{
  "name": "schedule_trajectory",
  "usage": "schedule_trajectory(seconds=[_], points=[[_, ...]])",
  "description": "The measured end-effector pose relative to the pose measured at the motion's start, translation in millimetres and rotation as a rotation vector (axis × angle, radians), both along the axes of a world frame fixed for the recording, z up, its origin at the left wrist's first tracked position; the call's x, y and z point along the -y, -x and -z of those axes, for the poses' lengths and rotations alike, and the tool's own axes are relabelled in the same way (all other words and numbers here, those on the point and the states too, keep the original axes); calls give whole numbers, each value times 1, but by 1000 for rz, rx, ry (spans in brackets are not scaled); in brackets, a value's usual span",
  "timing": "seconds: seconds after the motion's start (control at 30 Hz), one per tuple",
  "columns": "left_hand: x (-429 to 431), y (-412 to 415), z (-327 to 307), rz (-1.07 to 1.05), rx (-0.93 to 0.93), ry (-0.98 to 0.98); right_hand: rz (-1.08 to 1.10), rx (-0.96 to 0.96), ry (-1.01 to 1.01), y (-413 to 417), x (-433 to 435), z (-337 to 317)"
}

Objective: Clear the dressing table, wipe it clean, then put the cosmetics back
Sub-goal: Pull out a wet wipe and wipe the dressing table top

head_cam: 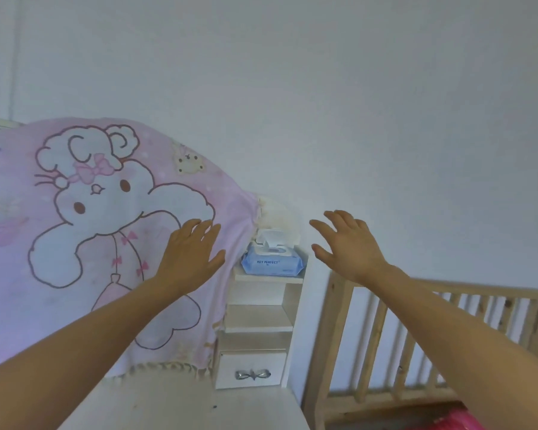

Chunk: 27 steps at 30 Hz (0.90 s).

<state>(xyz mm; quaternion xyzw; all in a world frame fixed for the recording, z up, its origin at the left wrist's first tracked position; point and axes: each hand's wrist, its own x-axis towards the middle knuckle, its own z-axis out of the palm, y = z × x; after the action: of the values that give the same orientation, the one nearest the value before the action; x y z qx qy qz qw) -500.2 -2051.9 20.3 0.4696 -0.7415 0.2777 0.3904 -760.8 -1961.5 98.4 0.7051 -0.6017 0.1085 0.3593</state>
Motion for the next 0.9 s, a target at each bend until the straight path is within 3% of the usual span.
schedule_trajectory(seconds=[0.33, 0.5, 0.7, 0.9], points=[[124, 101, 92, 61, 46, -57, -5, 44, -203, 109, 144, 93], [181, 154, 83, -26, 10, -90, -117, 37, -214, 158, 218, 80], [205, 177, 105, -69, -74, -200, -421, 160, -92, 167, 296, 94], [222, 159, 97, -88, -17, -97, -715, 358, 29, 128, 348, 95]])
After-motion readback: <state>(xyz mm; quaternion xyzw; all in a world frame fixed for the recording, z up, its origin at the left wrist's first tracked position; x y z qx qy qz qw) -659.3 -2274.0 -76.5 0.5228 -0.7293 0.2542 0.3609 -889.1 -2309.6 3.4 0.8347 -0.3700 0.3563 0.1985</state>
